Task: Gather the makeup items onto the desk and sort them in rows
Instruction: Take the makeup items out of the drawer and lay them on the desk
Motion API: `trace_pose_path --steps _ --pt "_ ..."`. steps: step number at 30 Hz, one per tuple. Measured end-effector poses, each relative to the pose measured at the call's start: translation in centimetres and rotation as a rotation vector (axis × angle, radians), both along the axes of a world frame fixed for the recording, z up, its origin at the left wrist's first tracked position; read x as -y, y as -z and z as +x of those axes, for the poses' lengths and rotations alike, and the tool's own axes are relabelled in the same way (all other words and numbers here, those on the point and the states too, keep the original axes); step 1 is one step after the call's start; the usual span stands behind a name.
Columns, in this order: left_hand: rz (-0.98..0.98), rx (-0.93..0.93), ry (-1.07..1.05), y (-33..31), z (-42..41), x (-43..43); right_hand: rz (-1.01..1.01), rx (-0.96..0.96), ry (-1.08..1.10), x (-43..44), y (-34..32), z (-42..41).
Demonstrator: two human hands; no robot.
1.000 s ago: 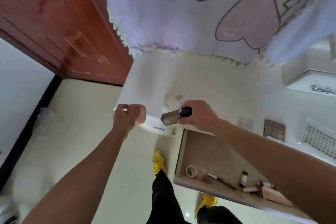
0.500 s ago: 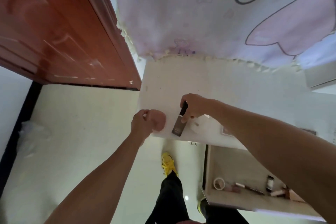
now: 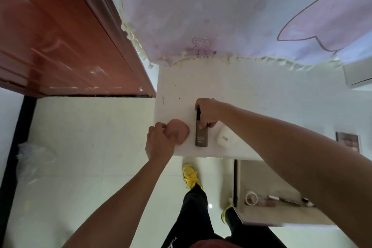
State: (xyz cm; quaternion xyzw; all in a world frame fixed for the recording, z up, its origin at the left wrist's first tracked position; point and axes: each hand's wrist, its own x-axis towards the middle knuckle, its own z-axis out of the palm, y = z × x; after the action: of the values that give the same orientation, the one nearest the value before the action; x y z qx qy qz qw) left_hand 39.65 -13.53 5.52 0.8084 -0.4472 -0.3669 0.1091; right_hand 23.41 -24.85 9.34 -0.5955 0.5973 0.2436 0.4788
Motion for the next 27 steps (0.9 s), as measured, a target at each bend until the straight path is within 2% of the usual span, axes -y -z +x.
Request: trace_pose_path --steps 4,9,13,17,20,23,27 --pt "0.045 -0.037 -0.084 -0.3 0.0 0.0 -0.151 -0.130 -0.192 -0.5 0.1 0.6" --pt "0.020 0.044 -0.142 -1.2 0.1 0.1 -0.276 -0.088 -0.202 -0.9 -0.2 -0.6" --pt "-0.159 0.039 -0.067 -3.5 -2.1 0.1 -0.452 0.007 0.038 -2.2 -2.3 -4.7" --pt "-0.268 -0.051 0.155 -5.4 -7.4 -1.3 -0.564 0.036 0.309 -5.6 -4.6 -11.8" --pt "-0.219 -0.105 0.279 -5.6 -11.8 -3.8 -0.588 0.044 0.487 -9.6 -4.6 -17.5" --pt "-0.139 -0.128 0.429 -4.9 -16.0 -6.9 -0.586 0.044 0.571 -14.3 -3.9 -22.3" --pt "0.036 -0.040 0.682 -2.7 -21.4 -11.4 -0.565 0.049 0.642 -21.2 -1.6 -28.1"
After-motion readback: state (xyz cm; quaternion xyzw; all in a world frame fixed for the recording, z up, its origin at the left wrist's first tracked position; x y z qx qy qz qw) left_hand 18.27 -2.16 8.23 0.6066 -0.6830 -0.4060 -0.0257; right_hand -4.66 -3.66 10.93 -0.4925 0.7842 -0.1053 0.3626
